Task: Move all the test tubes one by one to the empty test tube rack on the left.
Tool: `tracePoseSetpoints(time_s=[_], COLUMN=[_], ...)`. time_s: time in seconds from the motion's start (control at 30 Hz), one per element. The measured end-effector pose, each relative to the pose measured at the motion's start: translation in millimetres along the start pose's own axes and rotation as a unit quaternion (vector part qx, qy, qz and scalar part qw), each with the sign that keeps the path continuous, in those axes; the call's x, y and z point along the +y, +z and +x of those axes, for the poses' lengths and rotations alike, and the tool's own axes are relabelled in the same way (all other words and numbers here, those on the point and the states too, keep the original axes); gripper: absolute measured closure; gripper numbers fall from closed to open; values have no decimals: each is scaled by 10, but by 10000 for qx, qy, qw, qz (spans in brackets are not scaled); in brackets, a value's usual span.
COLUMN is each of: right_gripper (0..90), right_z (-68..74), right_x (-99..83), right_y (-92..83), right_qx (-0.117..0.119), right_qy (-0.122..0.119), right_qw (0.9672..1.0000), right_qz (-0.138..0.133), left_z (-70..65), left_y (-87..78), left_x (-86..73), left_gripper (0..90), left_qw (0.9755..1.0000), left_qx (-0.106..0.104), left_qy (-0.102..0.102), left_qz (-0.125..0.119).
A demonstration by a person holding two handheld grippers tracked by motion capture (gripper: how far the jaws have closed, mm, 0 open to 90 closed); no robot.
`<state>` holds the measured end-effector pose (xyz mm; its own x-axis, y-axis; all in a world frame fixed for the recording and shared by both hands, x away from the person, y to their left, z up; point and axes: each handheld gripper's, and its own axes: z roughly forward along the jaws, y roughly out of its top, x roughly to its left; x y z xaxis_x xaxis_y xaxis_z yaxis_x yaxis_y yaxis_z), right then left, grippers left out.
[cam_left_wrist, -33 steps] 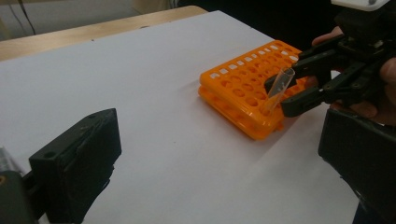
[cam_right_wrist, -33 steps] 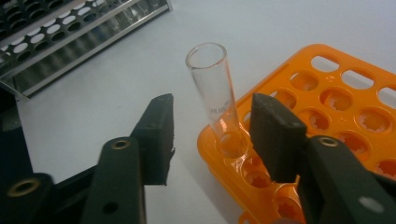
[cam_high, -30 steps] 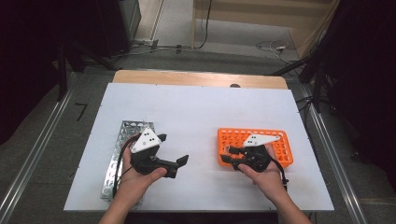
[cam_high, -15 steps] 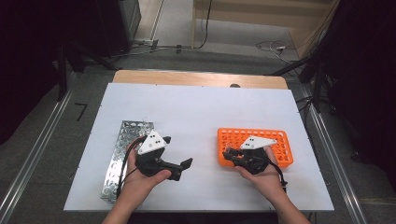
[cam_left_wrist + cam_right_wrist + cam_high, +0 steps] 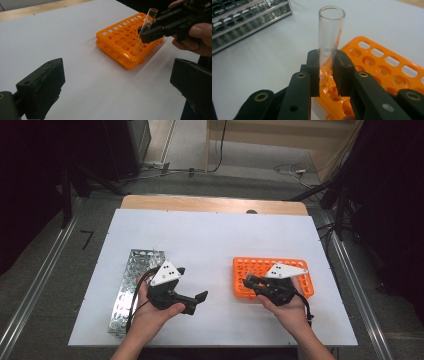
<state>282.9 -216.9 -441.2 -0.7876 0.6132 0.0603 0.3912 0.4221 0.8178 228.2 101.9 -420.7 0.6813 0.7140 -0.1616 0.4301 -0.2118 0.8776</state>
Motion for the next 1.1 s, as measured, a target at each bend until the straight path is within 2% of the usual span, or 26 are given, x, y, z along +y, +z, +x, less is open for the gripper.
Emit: tracePoseSetpoints(time_s=[0.2, 0.47, 0.57, 0.67, 1.03, 1.1], right_gripper=[737, 737, 737, 737, 738, 737], right_z=[43, 170, 223, 277, 463, 497], right_x=[64, 97, 104, 105, 91, 89], right_y=[-100, -76, -55, -23, 118, 153], right_qx=[77, 254, 346, 432, 740, 783], right_qy=[11, -94, -109, -169, -262, -315], right_qw=[9998, 9995, 9992, 9989, 9969, 9964], right_qz=[-195, -182, -157, -119, 47, 93], left_z=[-16, -45, -75, -104, -250, -271], left_y=[8, 5, 12, 21, 60, 68], left_x=[3, 18, 30, 34, 38, 37], left_gripper=[0, 19, 65, 104, 357, 396], left_qw=[10000, 9999, 9999, 9999, 9982, 9978], left_qx=[-42, -151, -62, -85, -515, -572], left_qy=[22, -31, -28, -23, 180, 155], left_qz=[2, -71, -77, -91, -259, -308])
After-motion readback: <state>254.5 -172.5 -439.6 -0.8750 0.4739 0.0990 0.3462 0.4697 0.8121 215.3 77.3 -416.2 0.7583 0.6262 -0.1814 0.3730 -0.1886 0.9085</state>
